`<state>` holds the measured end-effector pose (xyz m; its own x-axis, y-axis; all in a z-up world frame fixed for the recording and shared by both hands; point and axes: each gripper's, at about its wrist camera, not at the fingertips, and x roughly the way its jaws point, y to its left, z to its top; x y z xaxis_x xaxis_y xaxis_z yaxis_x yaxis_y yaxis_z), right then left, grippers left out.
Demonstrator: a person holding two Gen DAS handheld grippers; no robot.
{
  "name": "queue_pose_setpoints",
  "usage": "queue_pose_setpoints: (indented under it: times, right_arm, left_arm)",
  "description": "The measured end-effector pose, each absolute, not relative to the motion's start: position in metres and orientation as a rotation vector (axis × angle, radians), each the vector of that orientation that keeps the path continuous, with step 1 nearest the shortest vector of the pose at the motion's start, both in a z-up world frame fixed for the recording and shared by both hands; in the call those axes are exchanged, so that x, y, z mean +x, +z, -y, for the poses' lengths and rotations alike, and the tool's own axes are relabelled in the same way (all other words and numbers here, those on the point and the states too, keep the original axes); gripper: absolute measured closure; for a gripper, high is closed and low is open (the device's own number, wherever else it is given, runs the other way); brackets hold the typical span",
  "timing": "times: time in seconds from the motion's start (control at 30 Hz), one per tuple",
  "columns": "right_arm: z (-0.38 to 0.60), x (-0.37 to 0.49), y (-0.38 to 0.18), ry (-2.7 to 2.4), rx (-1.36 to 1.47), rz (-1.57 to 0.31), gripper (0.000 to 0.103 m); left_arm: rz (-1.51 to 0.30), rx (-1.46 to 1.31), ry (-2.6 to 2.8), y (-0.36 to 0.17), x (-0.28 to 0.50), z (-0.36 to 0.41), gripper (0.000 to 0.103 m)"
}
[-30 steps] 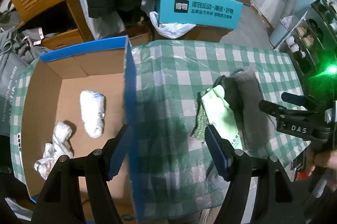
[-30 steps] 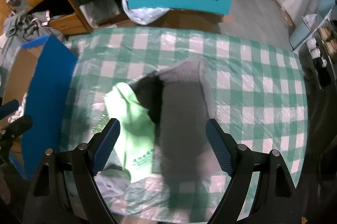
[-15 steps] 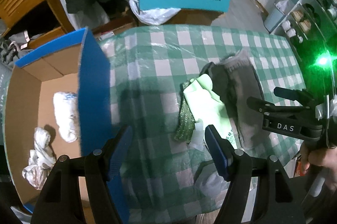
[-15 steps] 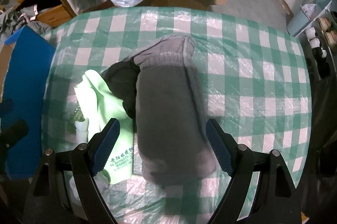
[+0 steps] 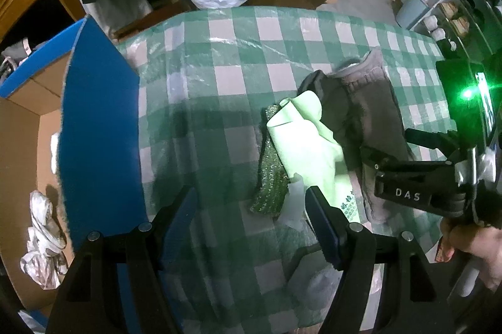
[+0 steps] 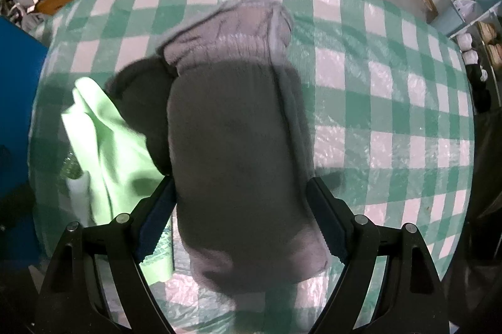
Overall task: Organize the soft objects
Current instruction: 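Lower the right tool and grasp the long grey fleece sock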
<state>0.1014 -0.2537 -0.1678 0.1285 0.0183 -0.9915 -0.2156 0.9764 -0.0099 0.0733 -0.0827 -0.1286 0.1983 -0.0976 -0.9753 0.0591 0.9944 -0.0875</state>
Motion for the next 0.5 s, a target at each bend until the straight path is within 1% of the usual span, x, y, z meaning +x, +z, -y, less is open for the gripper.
queue_pose_setpoints:
  times: [0.13, 0.17, 0.2, 0.23, 0.3, 0.37, 0.4, 0.43, 0.5]
  right_arm:
    - [0.255, 0.100, -0.172, 0.183, -0.188, -1.429, 0.020]
    - [0.256, 0.100, -0.172, 0.185, -0.189, -1.428, 0.024]
    - [0.257, 0.099, -0.172, 0.186, -0.189, -1.426, 0.028]
    - [0.259, 0.099, -0.172, 0.188, -0.188, -1.428, 0.034]
    - [0.263, 0.098, -0.170, 0.199, -0.179, -1.427, 0.042]
    - [0.269, 0.096, -0.168, 0.206, -0.176, -1.427, 0.060]
    - [0.273, 0.096, -0.167, 0.209, -0.169, -1.427, 0.065]
    - [0.278, 0.094, -0.166, 0.213, -0.159, -1.426, 0.075]
    - [0.286, 0.093, -0.164, 0.217, -0.147, -1.434, 0.077]
  left_arm:
    - [-1.371, -0.018, -0.115, -0.131, 0.073, 0.086, 0.030]
    - [-1.372, -0.016, -0.115, -0.131, 0.072, 0.087, 0.030]
    - [-1.374, -0.014, -0.115, -0.131, 0.072, 0.087, 0.030]
    - [-1.374, -0.013, -0.115, -0.131, 0.071, 0.088, 0.030]
    - [-1.372, -0.012, -0.115, -0.130, 0.070, 0.088, 0.030]
    - [-1.369, -0.013, -0.116, -0.128, 0.069, 0.088, 0.030]
    - [-1.367, -0.013, -0.118, -0.127, 0.067, 0.088, 0.030]
    - [-1.364, -0.012, -0.120, -0.126, 0.066, 0.088, 0.030]
    - [-1.358, -0.009, -0.122, -0.123, 0.063, 0.088, 0.030]
